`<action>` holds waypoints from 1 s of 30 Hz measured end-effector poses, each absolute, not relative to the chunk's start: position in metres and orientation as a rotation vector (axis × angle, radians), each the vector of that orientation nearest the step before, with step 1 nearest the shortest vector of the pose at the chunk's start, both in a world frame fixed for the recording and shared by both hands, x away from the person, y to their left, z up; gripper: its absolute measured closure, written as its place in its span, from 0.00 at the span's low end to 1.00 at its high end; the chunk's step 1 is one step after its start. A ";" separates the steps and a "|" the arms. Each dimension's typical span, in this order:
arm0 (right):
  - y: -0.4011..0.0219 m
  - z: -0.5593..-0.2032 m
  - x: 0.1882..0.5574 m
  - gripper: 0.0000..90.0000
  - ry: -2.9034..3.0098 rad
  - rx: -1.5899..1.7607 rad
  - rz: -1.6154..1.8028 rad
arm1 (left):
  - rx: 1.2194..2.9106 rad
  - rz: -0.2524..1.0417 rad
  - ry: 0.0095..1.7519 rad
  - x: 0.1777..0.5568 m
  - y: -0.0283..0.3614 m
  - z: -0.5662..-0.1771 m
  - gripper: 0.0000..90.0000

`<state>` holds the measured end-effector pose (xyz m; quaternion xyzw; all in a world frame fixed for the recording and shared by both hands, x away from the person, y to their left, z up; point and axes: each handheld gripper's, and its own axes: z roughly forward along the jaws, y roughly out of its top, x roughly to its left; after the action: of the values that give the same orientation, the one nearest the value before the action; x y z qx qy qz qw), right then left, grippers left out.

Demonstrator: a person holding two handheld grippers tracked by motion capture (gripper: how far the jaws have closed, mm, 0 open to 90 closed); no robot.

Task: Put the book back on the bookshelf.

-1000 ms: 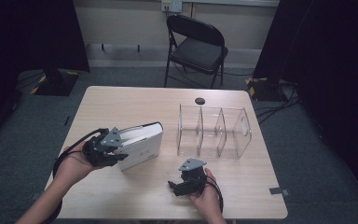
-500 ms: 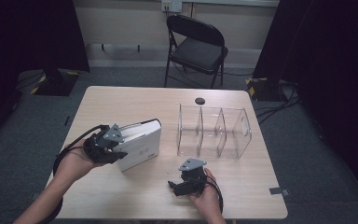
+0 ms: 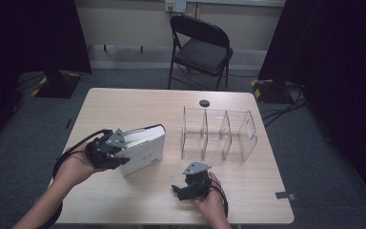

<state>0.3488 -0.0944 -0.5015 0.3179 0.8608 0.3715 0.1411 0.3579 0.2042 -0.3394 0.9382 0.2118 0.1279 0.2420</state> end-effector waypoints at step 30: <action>-0.094 -0.502 0.348 0.13 2.481 0.927 1.073 | 2.625 0.268 0.463 0.346 0.214 -0.335 0.83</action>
<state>0.3482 -0.0939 -0.5016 0.3213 0.8595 0.3716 0.1414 0.3459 0.2142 -0.3354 0.9537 0.1684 0.0973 0.2293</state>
